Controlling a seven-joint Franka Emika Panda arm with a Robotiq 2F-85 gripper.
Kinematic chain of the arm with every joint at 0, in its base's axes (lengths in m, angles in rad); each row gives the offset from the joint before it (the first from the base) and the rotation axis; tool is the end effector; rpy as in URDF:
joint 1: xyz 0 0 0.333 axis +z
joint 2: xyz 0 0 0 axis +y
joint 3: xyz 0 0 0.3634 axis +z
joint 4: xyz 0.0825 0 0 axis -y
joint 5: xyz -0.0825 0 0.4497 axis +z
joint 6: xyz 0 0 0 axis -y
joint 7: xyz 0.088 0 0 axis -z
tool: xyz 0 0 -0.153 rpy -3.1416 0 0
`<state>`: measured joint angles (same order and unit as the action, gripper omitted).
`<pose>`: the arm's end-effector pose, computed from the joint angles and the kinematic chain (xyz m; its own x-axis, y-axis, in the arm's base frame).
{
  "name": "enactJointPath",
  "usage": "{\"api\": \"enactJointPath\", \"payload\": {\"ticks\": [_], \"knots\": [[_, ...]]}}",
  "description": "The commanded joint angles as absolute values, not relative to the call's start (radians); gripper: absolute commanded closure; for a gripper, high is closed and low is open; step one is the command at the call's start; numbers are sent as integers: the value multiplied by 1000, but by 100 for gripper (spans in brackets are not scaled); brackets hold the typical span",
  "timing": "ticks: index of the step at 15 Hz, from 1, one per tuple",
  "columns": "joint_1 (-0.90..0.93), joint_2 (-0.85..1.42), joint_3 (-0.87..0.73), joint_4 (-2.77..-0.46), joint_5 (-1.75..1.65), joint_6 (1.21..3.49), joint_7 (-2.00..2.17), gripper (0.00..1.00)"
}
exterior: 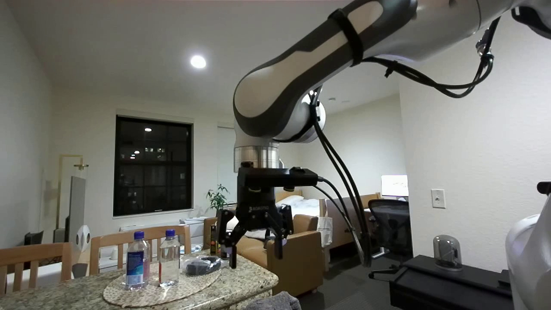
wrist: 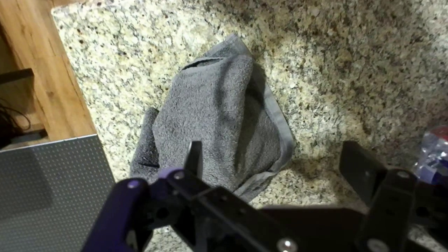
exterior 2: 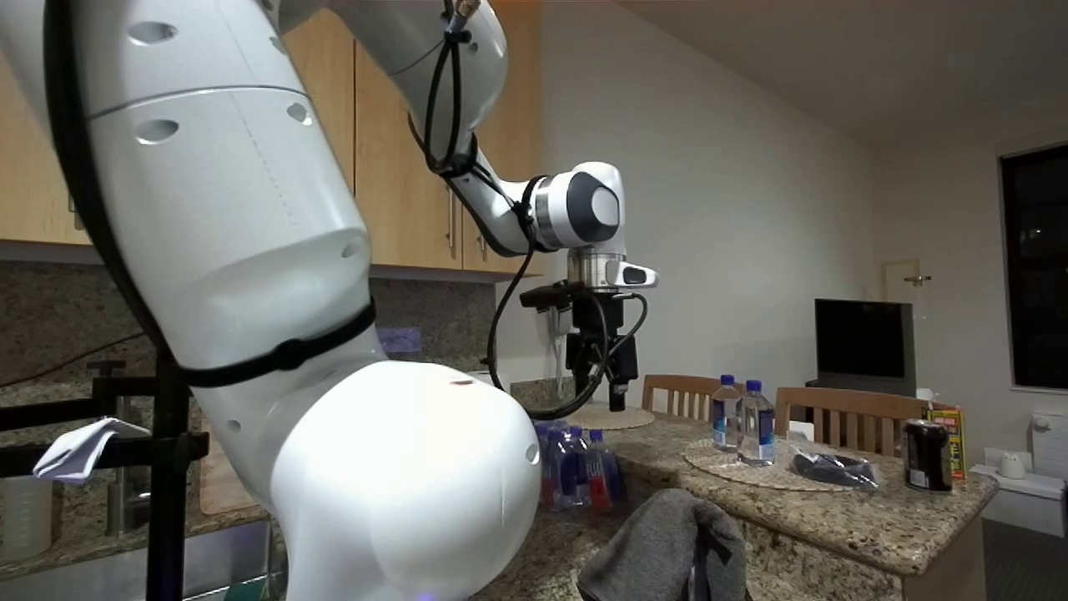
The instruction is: Put the towel on the bottle to the right
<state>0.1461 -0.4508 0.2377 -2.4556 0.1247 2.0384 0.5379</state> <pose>0.4163 0.1803 0.4258 0.9733 -0.2289 0.0164 -0.2285 -0.9733 -0.0213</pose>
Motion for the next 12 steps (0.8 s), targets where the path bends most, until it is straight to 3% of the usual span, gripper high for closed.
{"api": "enactJointPath", "payload": {"ticks": [1,12], "knots": [[157,-411,242,-2422,127,2041,436,0],[148,-424,252,-2431,127,2036,468,0]]}}
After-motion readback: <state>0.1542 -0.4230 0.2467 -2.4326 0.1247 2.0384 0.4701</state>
